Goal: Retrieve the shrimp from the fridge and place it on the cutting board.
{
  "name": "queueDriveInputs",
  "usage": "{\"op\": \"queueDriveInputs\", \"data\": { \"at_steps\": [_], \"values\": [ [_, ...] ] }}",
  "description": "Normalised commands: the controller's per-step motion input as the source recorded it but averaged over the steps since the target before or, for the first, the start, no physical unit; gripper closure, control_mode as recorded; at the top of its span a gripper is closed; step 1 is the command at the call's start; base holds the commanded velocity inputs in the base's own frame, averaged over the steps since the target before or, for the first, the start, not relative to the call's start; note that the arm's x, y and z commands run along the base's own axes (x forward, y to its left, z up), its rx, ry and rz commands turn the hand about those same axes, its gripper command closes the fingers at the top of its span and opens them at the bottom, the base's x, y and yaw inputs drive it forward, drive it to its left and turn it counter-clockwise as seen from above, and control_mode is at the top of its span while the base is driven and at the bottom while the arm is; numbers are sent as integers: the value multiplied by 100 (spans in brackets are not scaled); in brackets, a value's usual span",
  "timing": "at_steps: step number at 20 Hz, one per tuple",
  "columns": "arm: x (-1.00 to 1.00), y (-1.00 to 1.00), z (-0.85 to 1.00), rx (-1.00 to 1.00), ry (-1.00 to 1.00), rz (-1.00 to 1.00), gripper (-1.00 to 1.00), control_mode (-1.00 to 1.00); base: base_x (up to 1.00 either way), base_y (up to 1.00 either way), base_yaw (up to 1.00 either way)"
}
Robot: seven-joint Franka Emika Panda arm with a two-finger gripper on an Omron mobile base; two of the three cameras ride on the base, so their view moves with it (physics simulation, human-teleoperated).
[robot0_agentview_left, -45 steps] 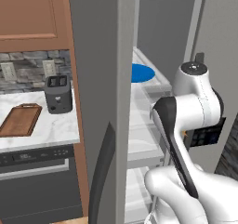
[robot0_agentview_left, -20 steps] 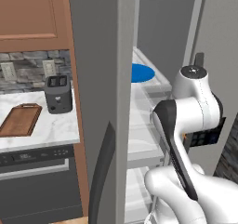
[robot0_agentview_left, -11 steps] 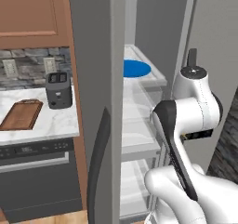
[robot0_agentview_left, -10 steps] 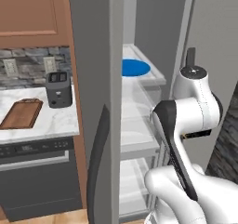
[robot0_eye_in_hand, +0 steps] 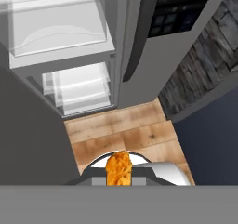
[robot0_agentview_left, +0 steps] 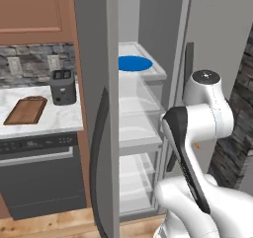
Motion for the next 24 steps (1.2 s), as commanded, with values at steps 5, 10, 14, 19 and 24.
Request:
{"op": "queueDriveInputs", "data": {
  "at_steps": [5,10,14,19,24],
  "values": [
    [0,0,0,0,0,0,100,100,-64,0,0],
    [0,0,0,0,0,0,100,100,-66,0,0],
    [0,0,0,0,0,0,100,100,-64,9,3],
    [0,0,0,0,0,0,100,100,-41,29,4],
    [0,0,0,0,0,0,100,100,-10,67,4]
  ]
}}
